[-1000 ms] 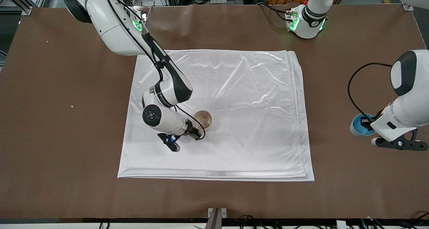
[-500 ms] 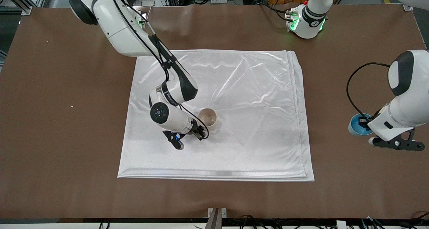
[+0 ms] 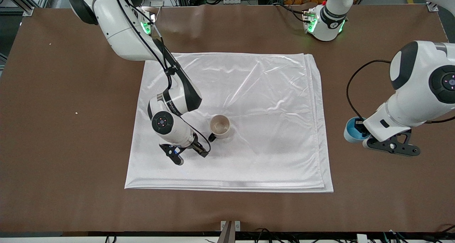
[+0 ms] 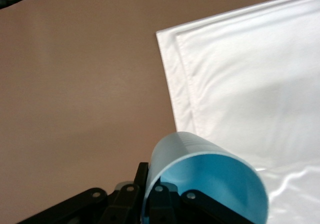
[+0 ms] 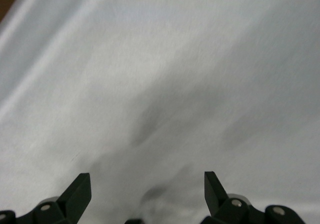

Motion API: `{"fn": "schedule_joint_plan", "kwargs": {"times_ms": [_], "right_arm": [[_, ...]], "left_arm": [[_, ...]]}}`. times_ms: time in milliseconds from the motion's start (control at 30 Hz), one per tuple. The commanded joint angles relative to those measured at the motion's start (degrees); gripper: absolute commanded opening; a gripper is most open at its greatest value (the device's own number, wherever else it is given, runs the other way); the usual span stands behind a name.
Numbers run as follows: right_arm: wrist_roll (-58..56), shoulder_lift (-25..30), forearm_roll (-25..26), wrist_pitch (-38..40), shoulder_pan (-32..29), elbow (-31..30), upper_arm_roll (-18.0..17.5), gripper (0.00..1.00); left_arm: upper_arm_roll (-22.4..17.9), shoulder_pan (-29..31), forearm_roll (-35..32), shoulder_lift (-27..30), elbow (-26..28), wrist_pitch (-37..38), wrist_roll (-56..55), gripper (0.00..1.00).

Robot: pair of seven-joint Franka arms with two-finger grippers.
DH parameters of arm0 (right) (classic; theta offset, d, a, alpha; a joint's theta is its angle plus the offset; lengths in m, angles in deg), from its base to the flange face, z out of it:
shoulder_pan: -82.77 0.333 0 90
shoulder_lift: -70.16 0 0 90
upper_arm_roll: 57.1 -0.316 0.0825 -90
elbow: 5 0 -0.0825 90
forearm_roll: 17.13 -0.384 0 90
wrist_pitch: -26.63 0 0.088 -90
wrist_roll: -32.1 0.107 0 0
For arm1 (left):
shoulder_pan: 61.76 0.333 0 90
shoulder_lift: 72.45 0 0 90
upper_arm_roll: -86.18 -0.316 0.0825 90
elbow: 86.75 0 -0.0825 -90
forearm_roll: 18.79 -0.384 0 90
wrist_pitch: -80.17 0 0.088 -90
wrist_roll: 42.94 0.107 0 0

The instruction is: Place blue cup into white mug on cloth

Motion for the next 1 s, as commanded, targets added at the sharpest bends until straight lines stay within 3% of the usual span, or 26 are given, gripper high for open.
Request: {"fn": "schedule_joint_plan", "kwargs": {"times_ms": [0, 167, 300, 700, 967], "right_arm": [[-7.16, 1.05, 5.58, 4.51, -4.52, 0.79, -0.02, 1.00], [-20.70, 1.92, 5.14, 7.15, -10.14, 1.15, -0.20, 1.00], [-28.61, 2.28, 5.84, 9.70, -13.49, 1.15, -0.02, 1.00], [-51.46, 2.54, 5.76, 11.64, -24.65, 1.23, 1.03, 1.00], [-62.38, 2.45, 5.93, 11.55, -30.45, 1.23, 1.03, 1.00]], "left_arm": [[4.50, 0.32, 2.03, 1.29, 0.32, 0.64, -6.97, 0.00], [10.83, -0.82, 1.95, 0.76, -0.29, 0.38, -19.08, 0.00], [12.51, -5.38, 1.95, -0.73, -2.14, -0.06, -30.16, 0.00], [11.99, -20.32, 1.34, -5.30, -2.14, -7.70, -46.17, 0.00], [6.11, -30.34, 0.02, -10.84, -2.14, -16.75, -53.03, 0.00]]}}
